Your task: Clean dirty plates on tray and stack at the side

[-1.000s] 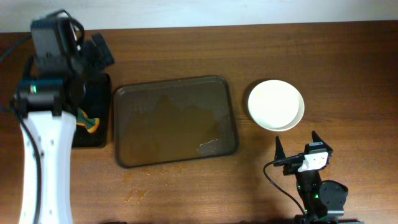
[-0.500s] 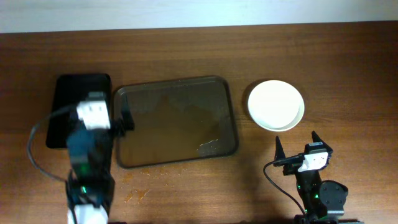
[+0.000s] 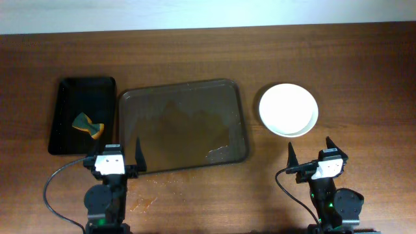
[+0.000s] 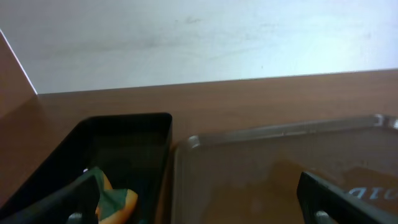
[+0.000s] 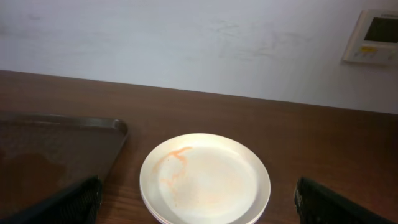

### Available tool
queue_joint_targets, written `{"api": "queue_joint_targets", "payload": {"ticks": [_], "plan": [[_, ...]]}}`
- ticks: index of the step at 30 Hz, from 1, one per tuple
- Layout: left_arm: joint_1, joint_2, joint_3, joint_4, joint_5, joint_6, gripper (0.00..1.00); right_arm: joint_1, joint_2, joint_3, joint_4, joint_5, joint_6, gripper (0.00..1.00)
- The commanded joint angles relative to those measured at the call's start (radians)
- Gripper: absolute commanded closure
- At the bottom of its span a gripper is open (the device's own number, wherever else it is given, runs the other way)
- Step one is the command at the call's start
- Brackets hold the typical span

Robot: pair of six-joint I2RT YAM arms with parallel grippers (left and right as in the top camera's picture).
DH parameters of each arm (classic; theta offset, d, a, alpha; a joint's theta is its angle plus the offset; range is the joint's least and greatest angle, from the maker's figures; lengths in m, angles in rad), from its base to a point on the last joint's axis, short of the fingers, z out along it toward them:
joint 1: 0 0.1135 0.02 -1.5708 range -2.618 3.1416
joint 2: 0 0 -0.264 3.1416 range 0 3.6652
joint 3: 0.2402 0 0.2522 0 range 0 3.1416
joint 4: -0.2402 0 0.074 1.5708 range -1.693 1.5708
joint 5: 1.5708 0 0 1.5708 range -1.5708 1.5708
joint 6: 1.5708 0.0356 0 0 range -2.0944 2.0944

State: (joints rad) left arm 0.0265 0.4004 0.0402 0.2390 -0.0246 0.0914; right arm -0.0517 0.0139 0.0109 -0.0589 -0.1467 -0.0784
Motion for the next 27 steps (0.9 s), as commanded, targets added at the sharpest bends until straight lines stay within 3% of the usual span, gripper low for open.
{"api": "queue_joint_targets", "payload": {"ticks": [1, 11, 16, 27], "plan": [[0.002, -0.069, -0.007, -0.064, 0.01, 0.065, 0.0, 0.0, -0.006, -0.005, -0.005, 0.005, 0.007, 0.02], [0.002, -0.192, -0.032, -0.172, 0.01, 0.084, 0.0, 0.0, -0.007, -0.005, -0.005, 0.005, 0.007, 0.02], [0.002, -0.315, -0.032, -0.324, 0.01, 0.084, 0.0, 0.0, -0.006, -0.005, -0.005, 0.005, 0.007, 0.02], [0.002, -0.395, -0.032, -0.322, 0.013, 0.083, 0.0, 0.0, -0.006, -0.005, -0.005, 0.005, 0.007, 0.02]]}}
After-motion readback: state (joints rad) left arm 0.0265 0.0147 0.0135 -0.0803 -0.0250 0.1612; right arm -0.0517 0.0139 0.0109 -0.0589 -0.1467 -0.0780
